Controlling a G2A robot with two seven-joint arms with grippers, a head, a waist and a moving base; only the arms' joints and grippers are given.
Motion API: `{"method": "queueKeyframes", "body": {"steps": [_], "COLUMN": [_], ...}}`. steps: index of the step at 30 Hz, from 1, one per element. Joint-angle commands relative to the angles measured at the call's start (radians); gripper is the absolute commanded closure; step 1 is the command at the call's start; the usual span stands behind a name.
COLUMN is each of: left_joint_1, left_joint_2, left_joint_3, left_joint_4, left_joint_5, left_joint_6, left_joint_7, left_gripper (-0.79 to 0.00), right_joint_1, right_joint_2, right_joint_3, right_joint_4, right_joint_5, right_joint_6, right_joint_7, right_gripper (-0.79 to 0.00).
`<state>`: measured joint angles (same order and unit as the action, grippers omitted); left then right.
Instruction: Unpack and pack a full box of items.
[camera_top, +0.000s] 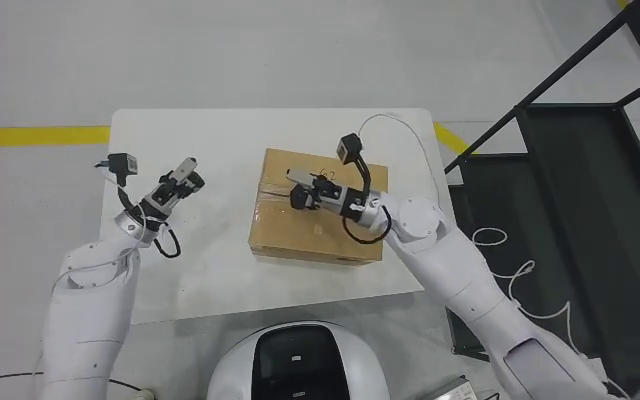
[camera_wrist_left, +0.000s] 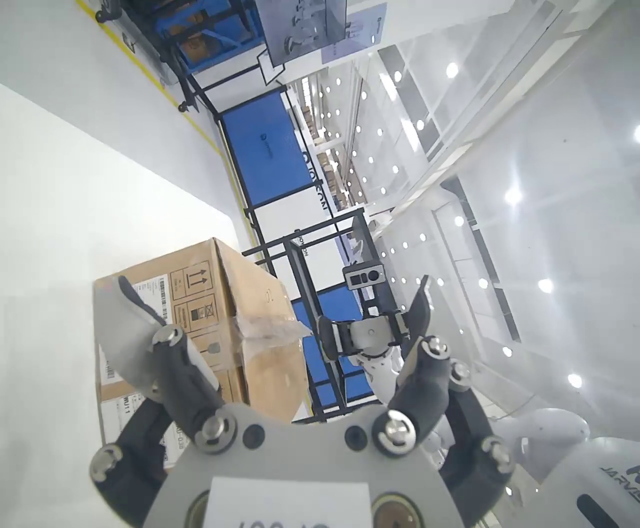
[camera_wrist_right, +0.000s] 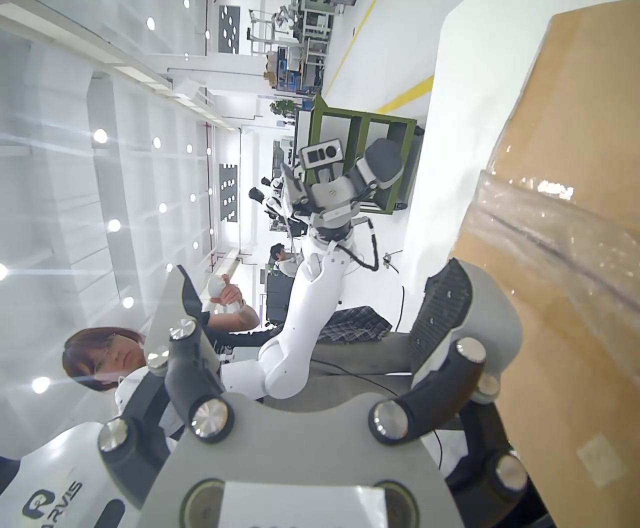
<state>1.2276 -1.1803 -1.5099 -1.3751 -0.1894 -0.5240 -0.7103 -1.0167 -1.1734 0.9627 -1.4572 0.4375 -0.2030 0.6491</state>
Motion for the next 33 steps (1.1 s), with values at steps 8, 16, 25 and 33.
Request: {"method": "queueKeyframes", "body": {"steps": [8,16,25,33], "left_joint_1": [0.054,0.06,0.06,0.06], "left_joint_2": [0.014,0.016,0.016,0.016], "left_joint_3": [-0.054,-0.062,-0.062,-0.062], "left_joint_4": [-0.079,-0.092,-0.092,-0.092], "left_joint_5": [0.048,0.055,0.055,0.055], "left_joint_6": [0.029,0.034,0.034,0.034], "left_joint_7": [0.043,0.052,0.052,0.052], "left_gripper": [-0.785,-0.785,-0.785,-0.785], "right_joint_1": [0.095,0.066,-0.07,-0.191], "right_joint_2": [-0.043,-0.031,0.012,0.039], "right_joint_3": [-0.091,-0.047,0.102,0.224], "right_joint_4": [0.138,0.097,-0.02,-0.146], "right_joint_5": [-0.06,-0.092,-0.126,-0.123], "right_joint_6": [0.08,0.197,0.257,0.254], "right_joint_7": [-0.084,-0.05,-0.054,-0.056], "right_gripper": [-0.785,-0.785,-0.785,-0.785]}}
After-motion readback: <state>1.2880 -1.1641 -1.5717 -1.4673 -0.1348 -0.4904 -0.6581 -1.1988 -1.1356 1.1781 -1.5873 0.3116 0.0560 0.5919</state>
